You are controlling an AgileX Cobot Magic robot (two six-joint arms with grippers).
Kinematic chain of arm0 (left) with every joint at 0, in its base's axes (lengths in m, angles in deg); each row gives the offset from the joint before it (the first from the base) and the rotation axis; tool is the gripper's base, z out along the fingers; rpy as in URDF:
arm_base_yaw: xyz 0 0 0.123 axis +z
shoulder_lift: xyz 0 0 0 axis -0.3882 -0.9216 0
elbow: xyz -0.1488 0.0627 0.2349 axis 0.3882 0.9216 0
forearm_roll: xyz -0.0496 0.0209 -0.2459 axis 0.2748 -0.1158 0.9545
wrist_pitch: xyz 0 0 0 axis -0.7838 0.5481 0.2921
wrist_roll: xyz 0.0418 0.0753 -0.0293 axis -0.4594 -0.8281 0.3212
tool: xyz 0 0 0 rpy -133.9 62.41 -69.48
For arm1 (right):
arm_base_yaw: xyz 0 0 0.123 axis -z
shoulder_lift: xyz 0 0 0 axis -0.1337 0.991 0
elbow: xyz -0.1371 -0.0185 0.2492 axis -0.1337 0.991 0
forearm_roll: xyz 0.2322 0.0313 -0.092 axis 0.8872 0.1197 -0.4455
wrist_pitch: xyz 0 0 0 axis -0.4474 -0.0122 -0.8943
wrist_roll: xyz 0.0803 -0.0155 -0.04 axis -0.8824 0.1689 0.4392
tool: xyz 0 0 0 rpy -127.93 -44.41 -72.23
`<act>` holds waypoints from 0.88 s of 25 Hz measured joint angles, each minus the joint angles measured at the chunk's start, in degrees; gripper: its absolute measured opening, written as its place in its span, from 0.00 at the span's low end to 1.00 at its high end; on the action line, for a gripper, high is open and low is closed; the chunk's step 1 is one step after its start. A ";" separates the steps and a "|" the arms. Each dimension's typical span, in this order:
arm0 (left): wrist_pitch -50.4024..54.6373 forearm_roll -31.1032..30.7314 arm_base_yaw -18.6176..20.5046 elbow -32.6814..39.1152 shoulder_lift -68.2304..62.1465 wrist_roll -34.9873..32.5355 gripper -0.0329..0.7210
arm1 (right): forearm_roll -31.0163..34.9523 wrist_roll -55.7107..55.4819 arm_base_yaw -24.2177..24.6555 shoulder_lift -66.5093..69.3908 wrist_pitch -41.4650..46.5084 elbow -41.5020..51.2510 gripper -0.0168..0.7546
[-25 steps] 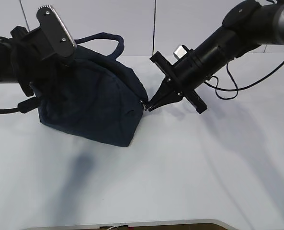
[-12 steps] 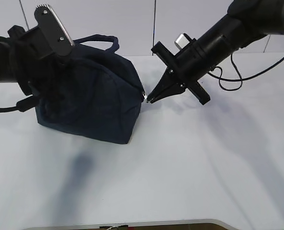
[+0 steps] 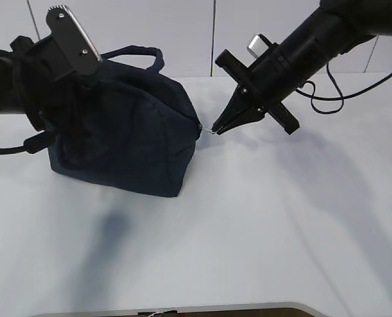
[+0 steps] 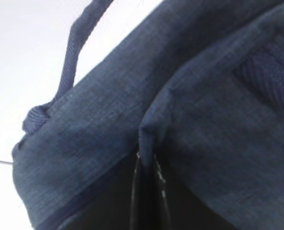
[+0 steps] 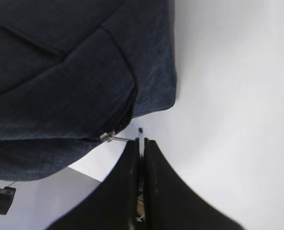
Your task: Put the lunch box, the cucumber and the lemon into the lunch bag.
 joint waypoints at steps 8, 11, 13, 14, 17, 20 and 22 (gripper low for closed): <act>1.85 0.74 0.00 0.00 0.00 0.00 0.03 | -2.83 0.00 0.62 -0.13 0.00 -0.12 0.03; 1.97 0.87 0.00 0.00 0.00 0.00 0.03 | -2.83 0.00 0.62 -0.13 0.00 -0.12 0.03; 1.97 0.87 0.00 0.00 0.00 0.00 0.03 | -2.83 0.00 0.62 -0.13 0.00 -0.12 0.03; 1.97 0.87 0.00 0.00 0.00 0.00 0.03 | -2.83 0.00 0.62 -0.13 0.00 -0.12 0.03; 1.97 0.87 0.00 0.00 0.00 0.00 0.03 | -2.73 0.00 0.62 0.06 0.00 -0.12 0.03; 2.07 0.87 0.00 0.00 0.00 0.00 0.03 | -2.39 0.00 0.62 1.00 0.00 -0.25 0.03; 2.31 0.87 0.00 0.00 0.00 0.00 0.03 | -2.39 0.00 0.62 1.36 0.00 -0.25 0.03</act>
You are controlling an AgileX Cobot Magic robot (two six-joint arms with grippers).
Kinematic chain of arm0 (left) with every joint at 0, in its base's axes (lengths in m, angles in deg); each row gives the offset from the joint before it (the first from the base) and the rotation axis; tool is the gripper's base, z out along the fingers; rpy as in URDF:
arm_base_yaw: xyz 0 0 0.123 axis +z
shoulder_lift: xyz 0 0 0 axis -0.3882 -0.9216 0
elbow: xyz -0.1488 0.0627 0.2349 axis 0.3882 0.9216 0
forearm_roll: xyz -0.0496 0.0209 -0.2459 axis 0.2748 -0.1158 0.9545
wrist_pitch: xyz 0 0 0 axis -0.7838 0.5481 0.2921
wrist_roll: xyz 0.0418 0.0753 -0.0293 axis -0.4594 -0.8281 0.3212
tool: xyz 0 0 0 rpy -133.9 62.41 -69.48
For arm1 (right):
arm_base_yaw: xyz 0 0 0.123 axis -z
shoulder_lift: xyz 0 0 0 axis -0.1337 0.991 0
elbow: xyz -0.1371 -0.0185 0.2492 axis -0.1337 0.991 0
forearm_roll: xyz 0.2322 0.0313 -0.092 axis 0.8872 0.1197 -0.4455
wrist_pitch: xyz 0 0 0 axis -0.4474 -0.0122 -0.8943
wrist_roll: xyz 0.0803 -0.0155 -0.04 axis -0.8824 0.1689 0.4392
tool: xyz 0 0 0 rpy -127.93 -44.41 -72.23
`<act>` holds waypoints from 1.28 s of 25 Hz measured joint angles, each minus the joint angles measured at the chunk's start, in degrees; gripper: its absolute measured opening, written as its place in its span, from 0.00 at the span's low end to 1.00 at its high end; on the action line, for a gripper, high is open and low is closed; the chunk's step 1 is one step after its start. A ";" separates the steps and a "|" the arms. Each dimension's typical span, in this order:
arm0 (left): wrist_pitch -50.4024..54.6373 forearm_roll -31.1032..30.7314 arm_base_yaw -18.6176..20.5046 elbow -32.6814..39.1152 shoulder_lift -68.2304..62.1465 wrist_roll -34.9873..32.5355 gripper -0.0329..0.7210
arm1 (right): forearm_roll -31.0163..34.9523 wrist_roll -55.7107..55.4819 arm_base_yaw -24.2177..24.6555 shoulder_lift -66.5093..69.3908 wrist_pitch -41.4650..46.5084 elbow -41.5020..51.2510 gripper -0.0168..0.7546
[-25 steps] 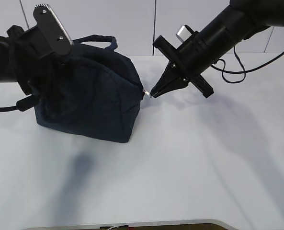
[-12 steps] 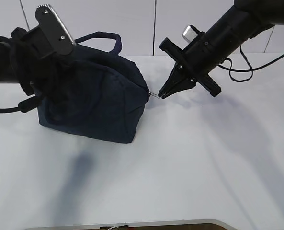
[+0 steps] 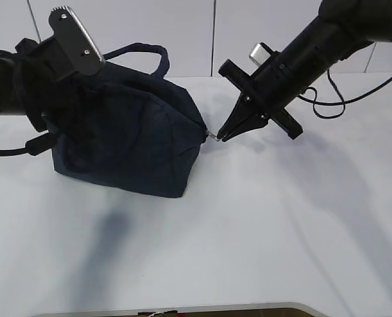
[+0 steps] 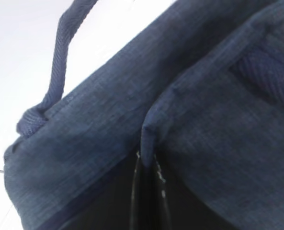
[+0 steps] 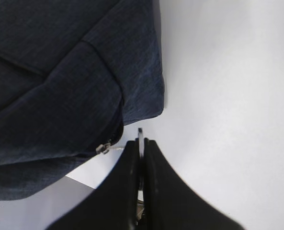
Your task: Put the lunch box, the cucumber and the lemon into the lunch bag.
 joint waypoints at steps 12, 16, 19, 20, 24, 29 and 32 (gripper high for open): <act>1.12 0.00 0.00 0.00 0.00 0.00 0.03 | 2.18 0.61 0.46 2.36 -0.12 -0.02 0.03; 1.12 0.00 0.00 0.00 0.00 0.00 0.03 | 4.29 2.45 0.56 2.36 -0.12 -0.02 0.03; 1.12 0.00 0.03 0.00 0.00 0.00 0.04 | 7.32 4.87 0.55 2.49 -0.12 -0.02 0.03; 1.12 -0.31 0.03 0.00 0.00 0.00 0.05 | 8.02 5.70 0.55 2.49 -0.12 -0.02 0.03; 1.47 -1.99 0.03 0.00 0.35 0.00 0.26 | 9.18 7.20 0.33 2.61 -0.12 -0.02 0.03; 6.41 -3.57 0.03 0.00 3.51 0.00 0.60 | 9.20 8.41 0.33 2.61 -0.12 -0.02 0.03; 11.79 -5.81 0.03 0.00 5.59 0.00 0.63 | 9.29 8.95 0.33 2.61 -0.12 -0.02 0.03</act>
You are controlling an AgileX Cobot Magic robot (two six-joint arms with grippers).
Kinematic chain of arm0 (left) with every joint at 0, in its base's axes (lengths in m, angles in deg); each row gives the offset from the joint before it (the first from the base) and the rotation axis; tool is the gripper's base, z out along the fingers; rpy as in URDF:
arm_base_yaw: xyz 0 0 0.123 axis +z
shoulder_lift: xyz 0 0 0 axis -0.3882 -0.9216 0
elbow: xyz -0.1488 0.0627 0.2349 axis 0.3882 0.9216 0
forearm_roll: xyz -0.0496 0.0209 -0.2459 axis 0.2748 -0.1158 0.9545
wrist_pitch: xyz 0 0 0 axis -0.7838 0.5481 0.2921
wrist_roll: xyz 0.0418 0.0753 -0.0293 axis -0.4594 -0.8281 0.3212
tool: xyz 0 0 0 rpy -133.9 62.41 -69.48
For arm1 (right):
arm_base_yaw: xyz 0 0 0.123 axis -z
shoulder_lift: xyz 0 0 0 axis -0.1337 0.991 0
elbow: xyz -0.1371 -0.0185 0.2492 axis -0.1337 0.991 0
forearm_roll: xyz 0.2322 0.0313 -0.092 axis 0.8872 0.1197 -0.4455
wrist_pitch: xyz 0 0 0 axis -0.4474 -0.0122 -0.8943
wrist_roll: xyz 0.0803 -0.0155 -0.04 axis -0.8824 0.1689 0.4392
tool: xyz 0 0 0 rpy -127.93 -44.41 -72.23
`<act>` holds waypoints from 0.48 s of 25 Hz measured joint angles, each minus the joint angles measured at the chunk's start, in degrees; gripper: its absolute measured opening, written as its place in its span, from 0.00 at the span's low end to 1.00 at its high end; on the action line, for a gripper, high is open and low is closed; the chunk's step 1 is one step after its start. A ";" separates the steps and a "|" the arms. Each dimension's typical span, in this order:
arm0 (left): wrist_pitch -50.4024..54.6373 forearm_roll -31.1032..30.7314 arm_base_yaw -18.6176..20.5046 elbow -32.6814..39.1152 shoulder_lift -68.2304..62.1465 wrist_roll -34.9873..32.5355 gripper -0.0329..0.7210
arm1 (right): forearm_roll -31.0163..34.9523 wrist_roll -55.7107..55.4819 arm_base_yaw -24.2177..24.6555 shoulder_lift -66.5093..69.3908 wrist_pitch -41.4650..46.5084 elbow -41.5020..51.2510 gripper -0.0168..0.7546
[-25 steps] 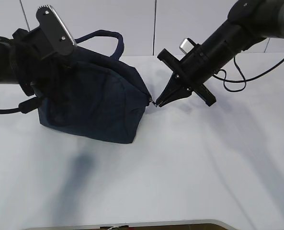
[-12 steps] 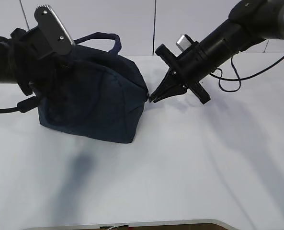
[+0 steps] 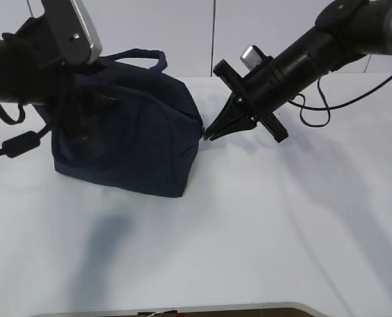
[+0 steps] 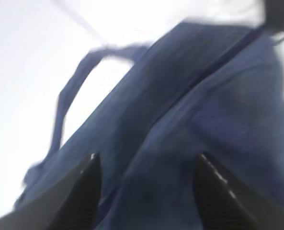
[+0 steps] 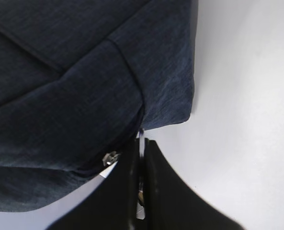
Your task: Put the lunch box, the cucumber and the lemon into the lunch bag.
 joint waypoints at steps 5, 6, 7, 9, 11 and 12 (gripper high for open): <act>12.47 -3.08 0.00 -1.43 1.26 -0.32 0.64 | 0.02 0.50 0.00 0.00 0.00 0.00 0.03; 13.89 -3.33 0.00 -2.21 1.26 -0.46 0.64 | 0.13 0.53 0.00 0.00 0.00 0.00 0.03; 14.95 -3.47 0.00 -3.17 1.26 -0.72 0.64 | 0.13 1.01 0.00 0.00 0.00 0.00 0.03; 17.32 -3.59 0.00 -5.33 0.55 -1.58 0.64 | 0.13 1.01 0.00 0.00 0.00 0.00 0.03; 19.15 -3.71 0.10 -7.73 -0.95 -1.94 0.64 | 0.13 1.01 0.00 0.00 0.00 0.00 0.03; 20.12 -3.82 0.10 -8.62 -1.92 -1.94 0.64 | 0.13 1.01 0.00 0.00 0.00 0.00 0.03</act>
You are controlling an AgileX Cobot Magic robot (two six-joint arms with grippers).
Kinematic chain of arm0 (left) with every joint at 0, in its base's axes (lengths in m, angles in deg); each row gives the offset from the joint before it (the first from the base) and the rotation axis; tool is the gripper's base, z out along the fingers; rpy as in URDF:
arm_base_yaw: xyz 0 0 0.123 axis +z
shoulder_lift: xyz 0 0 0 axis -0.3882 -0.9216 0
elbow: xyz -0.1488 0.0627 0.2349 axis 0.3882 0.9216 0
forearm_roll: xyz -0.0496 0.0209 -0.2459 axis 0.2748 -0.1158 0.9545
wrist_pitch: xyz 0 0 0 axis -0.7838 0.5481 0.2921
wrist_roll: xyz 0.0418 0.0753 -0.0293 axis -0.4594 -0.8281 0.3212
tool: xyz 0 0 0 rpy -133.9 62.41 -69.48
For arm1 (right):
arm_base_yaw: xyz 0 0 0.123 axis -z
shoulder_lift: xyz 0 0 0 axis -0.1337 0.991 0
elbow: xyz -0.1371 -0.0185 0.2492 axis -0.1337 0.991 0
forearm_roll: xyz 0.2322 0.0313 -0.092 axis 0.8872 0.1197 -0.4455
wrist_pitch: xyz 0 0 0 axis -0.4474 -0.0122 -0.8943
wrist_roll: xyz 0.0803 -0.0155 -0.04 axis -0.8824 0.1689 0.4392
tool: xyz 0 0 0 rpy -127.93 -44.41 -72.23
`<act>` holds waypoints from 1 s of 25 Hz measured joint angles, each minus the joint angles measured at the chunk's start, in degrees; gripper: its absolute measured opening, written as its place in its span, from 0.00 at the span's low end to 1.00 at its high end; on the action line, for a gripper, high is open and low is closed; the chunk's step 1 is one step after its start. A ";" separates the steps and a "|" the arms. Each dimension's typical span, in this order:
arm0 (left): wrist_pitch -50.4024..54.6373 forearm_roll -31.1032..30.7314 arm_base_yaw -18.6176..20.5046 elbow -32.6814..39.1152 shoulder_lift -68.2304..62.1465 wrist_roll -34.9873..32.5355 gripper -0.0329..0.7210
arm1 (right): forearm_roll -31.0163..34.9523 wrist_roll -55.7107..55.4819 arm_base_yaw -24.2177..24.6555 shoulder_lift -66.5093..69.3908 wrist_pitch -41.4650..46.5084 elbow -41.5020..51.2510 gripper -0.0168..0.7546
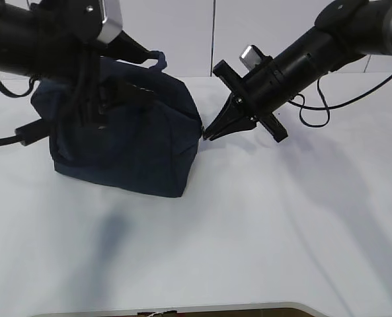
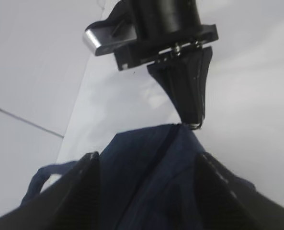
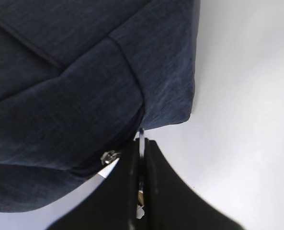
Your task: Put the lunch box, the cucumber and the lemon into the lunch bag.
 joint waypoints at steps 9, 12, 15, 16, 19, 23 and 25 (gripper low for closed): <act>4.68 -5.94 0.00 -3.73 -4.99 -0.16 0.64 | 0.11 0.00 -0.08 0.00 0.10 0.00 0.03; 4.66 -7.59 0.00 -3.73 -5.84 -0.16 0.62 | 0.11 0.00 -0.08 0.00 0.10 0.00 0.03; 4.31 -8.09 0.00 -3.73 -6.99 -0.16 0.57 | 0.11 0.00 -0.08 0.00 0.10 0.00 0.03; 3.93 -8.21 0.00 -3.73 -7.47 -0.16 0.53 | 0.11 0.00 -0.08 0.00 0.10 0.00 0.03; 1.27 -8.21 0.00 -3.73 -8.22 -0.16 0.42 | 0.11 0.00 -0.08 0.00 0.10 0.00 0.03; -0.25 -8.21 0.00 -3.86 -8.55 -0.16 0.32 | 0.11 0.00 -0.08 0.00 0.10 0.00 0.03; -0.57 -8.21 0.00 -3.86 -8.67 -0.16 0.29 | 0.11 0.00 -0.08 0.00 0.10 0.00 0.03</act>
